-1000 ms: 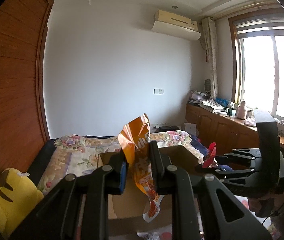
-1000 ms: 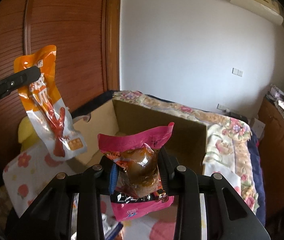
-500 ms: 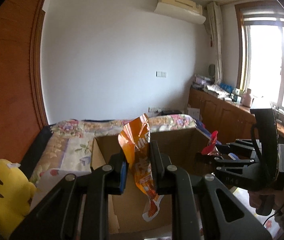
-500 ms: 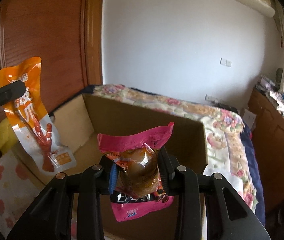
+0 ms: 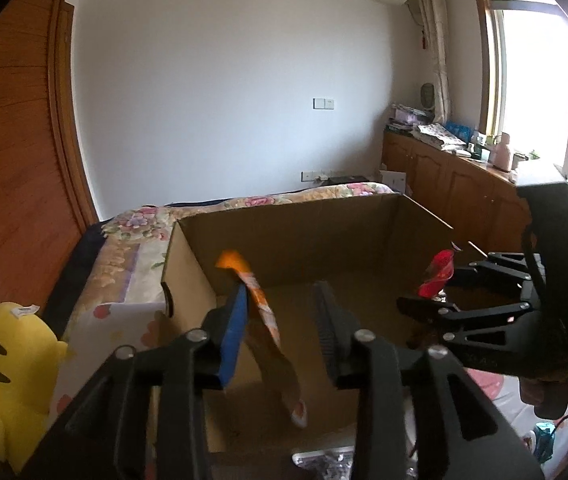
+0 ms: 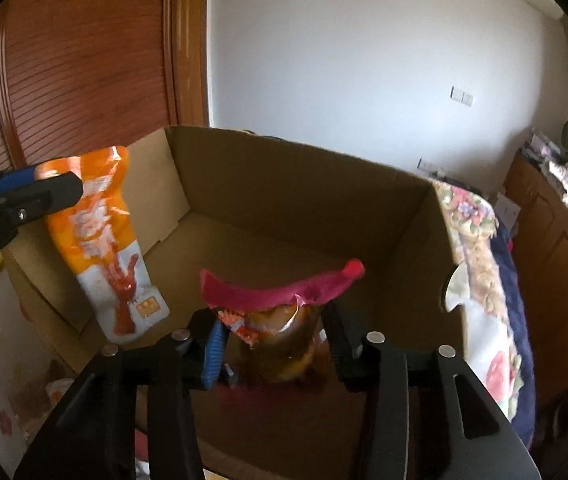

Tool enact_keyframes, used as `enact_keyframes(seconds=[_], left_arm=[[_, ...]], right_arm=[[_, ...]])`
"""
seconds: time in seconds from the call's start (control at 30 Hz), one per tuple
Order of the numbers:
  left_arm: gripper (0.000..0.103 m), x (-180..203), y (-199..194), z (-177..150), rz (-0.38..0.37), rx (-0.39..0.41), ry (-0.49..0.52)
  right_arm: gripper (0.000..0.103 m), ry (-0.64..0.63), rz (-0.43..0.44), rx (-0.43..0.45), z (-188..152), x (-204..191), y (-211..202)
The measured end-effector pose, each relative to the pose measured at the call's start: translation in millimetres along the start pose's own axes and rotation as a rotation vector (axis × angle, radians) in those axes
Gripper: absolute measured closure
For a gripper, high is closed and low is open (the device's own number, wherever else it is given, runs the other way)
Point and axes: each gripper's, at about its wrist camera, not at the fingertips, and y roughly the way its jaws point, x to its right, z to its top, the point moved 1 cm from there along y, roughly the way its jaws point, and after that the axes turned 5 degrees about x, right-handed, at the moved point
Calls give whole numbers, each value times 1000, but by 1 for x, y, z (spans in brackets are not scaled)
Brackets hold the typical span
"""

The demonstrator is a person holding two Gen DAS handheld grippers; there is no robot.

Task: Organize snacks
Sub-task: 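Carry both snacks over the cardboard box and open both tools to drop them, then withdraw both open tools from the box back over the snack pile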

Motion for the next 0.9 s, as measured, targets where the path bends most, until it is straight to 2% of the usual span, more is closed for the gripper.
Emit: enact_keyframes(seconds=[0.17,0.23,0.3,0.6,0.9], left_arm=[[63,2,-11,0,-2,11,10],[63,1,-15,1,5,16,9],[61,-2,-22,3,10,28,3],[56,-7,-57,6,4,67,-23],[56,3,-101,-25,-33,46,-11]], right_arm=[[46,54,43,-24,-3,7,-4],[40,56,75,-23,-2,9,-7],[40,50,59,-10,1,7,-12],[39,30,91,48,1,-4,-59],[39,12,116,40,-37,-16,-122]])
